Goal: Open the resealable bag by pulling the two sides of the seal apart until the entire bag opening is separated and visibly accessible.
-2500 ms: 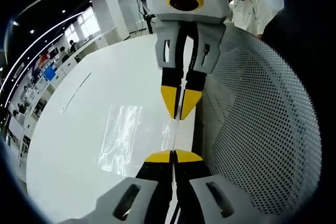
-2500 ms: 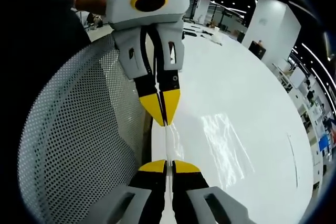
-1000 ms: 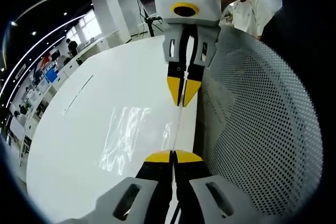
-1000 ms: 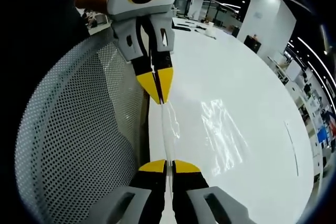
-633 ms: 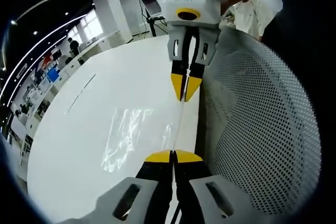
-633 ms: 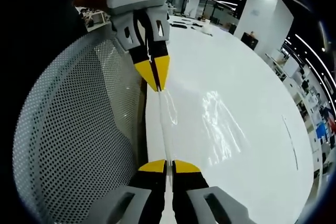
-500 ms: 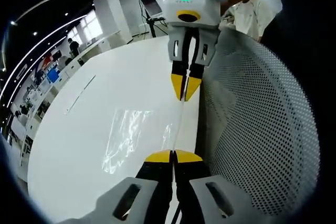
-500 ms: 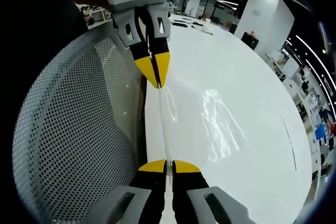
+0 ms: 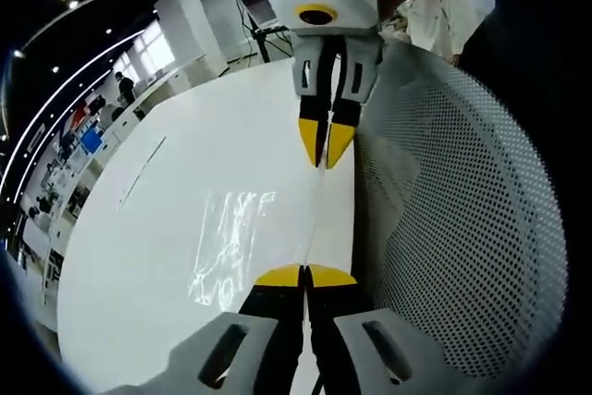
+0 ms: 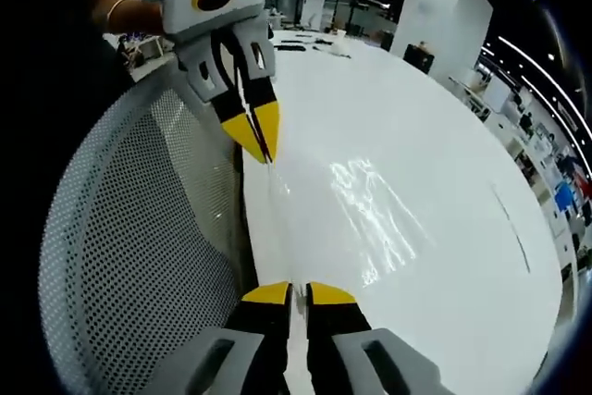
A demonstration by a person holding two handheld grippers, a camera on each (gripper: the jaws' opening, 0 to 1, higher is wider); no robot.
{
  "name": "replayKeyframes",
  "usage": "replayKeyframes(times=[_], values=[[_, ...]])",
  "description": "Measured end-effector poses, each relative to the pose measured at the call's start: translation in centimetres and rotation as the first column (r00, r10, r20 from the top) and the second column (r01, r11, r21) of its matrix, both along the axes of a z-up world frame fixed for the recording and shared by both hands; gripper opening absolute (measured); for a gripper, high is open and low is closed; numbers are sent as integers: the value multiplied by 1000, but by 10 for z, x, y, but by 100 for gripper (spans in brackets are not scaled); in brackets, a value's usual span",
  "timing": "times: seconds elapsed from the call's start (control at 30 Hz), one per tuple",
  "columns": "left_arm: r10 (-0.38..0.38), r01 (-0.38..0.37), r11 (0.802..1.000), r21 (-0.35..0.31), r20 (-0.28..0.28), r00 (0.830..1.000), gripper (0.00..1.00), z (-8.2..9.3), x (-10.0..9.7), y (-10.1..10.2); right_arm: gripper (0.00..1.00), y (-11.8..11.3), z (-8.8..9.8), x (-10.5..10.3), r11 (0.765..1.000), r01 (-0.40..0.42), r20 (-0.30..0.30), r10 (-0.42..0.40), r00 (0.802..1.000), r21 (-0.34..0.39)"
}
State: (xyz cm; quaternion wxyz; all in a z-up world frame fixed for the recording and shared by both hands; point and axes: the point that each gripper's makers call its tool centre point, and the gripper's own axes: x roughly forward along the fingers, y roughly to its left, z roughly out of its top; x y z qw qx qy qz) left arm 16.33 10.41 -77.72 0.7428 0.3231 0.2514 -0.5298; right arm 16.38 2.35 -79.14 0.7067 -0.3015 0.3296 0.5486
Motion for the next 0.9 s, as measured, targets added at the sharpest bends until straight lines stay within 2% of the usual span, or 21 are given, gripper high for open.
replayKeyframes(times=[0.03, 0.3, 0.5, 0.77, 0.83, 0.9], values=[[-2, 2, 1000, -4, 0, 1000, 0, 0, 0, -1, 1, 4, 5, 1, 1000, 9, 0, -9, 1000, 27], [-25, 25, 1000, 6, 25, 999, 0, 4, -3, -10, 1, 30, 17, 1, 995, 13, -1, -13, 1000, 97], [-45, 44, 999, 17, 35, 998, 0, 6, -4, -11, 0, 36, 11, 3, 997, -7, 18, 6, 1000, 81], [-33, 33, 999, 4, 44, 998, 0, 11, -1, -10, 1, 40, 2, 3, 998, -14, 1, 14, 1000, 68], [-39, 38, 999, 28, 62, 997, 0, 11, 0, -9, 1, 43, 1, 3, 997, -18, 3, 17, 1000, 69], [-41, 39, 999, 24, 64, 997, 0, 13, 0, -10, 0, 44, 1, 2, 997, -20, -1, 20, 1000, 73]])
